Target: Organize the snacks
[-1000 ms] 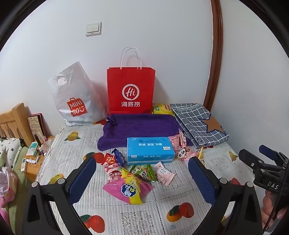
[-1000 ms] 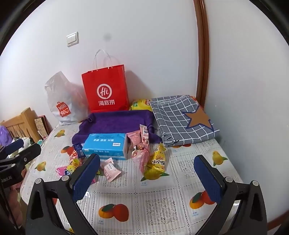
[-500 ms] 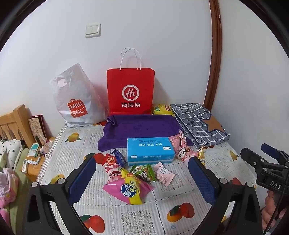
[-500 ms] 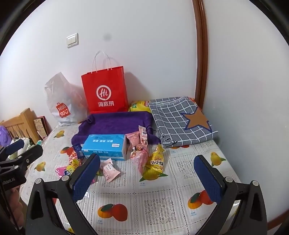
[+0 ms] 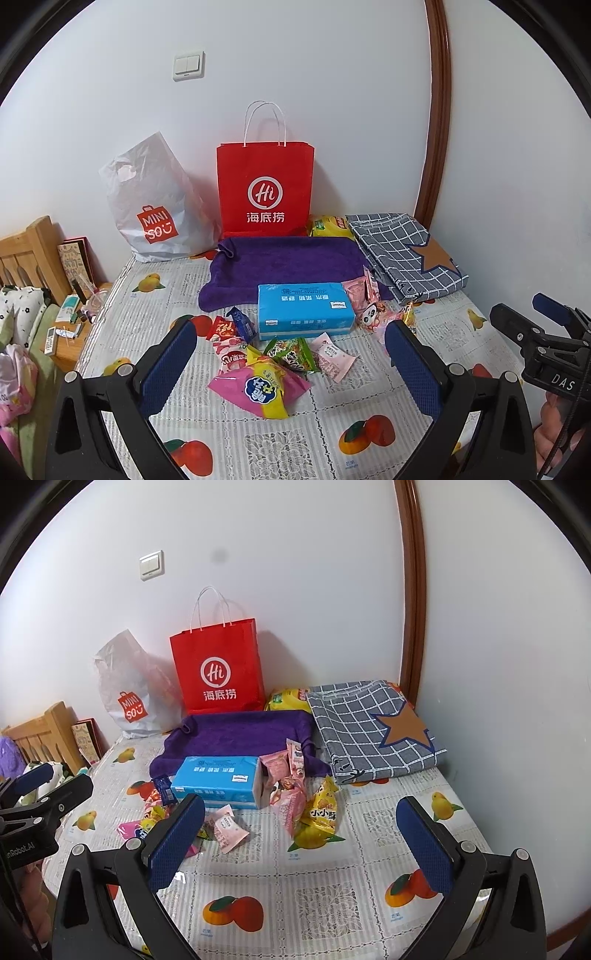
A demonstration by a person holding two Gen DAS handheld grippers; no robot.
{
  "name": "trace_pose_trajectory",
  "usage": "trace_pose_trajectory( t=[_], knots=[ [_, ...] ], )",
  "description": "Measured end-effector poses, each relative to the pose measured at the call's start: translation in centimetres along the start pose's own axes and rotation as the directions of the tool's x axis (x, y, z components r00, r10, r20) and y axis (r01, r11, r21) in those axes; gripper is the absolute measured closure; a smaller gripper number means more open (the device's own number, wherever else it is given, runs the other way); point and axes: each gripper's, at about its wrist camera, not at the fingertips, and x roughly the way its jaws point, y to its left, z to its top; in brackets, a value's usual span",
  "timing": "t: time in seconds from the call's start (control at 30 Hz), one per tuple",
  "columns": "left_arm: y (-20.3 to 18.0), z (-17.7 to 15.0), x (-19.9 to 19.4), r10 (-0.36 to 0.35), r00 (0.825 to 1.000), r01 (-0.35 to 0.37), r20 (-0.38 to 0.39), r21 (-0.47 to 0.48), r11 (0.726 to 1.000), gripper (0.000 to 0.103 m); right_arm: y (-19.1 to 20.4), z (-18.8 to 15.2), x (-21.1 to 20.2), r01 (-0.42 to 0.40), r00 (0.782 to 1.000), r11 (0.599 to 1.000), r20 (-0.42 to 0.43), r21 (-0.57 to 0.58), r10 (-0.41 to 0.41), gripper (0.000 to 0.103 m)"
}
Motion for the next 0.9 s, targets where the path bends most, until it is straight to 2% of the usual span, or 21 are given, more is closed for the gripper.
trace_pose_trajectory(
  t=[0.9],
  knots=[
    [-0.44, 0.09, -0.28, -0.003, 1.000, 0.003, 0.008, 0.005, 1.000, 0.001, 0.30, -0.31, -0.46, -0.006, 1.000, 1.000, 0.009, -0.006, 0.006, 0.000]
  ],
)
